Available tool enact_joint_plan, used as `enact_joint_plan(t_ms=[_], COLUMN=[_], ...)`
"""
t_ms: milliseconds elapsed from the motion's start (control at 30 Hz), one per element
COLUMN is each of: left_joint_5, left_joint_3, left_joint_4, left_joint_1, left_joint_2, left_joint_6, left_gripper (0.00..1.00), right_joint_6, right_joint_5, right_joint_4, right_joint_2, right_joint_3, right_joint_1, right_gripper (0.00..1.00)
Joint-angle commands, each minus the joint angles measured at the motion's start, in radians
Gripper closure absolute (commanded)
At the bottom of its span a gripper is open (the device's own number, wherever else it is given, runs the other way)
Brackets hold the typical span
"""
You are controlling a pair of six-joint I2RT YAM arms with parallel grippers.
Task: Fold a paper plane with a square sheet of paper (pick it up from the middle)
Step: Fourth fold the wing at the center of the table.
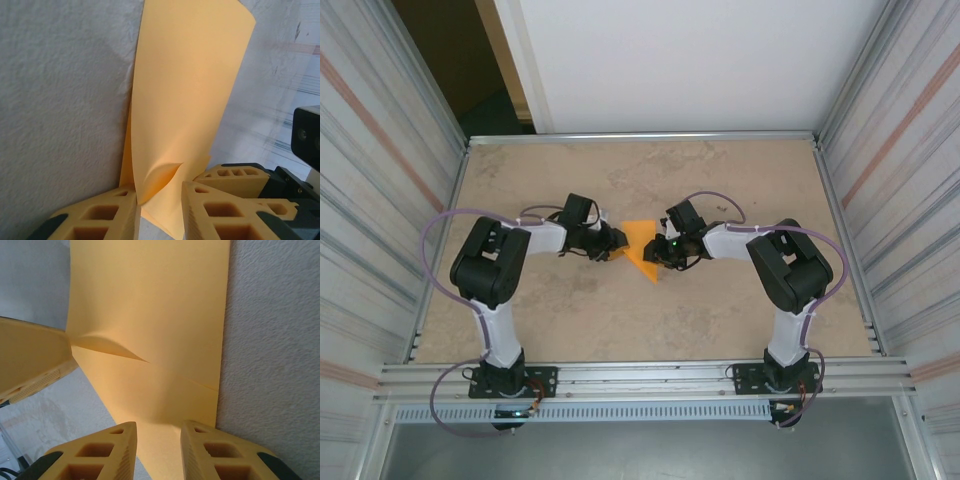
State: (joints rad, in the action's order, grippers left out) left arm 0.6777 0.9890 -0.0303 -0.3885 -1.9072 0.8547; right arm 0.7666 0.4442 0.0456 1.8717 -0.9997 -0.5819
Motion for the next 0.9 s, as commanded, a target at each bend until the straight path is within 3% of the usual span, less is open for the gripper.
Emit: enact_joint_plan(t_ms=[0, 333, 867], left_joint_5=[0.059, 0.133, 0.125], left_joint_3=[0.036, 0.089, 0.135], left_joint_4=[-0.012, 0.029, 0.102], left_joint_1=[-0.009, -0.009, -0.009], left_joint_2=[-0.019, -0.07, -0.076], left_joint_6=[0.002, -0.047, -0.085], left_gripper=[0.71, 0.72, 0.81], right_joint_6=[-0.029, -0.064, -0.114], right_joint_5=[-0.016, -0.019, -0.051], right_joint_4=[0.037, 0.031, 0.049], right_joint_2=[0.027, 0.011, -0.046], right_joint_3=[-0.015, -0.019, -0.027], right_joint_1=[0.007, 0.014, 0.019], right_gripper=[0.71, 0.7, 0.66])
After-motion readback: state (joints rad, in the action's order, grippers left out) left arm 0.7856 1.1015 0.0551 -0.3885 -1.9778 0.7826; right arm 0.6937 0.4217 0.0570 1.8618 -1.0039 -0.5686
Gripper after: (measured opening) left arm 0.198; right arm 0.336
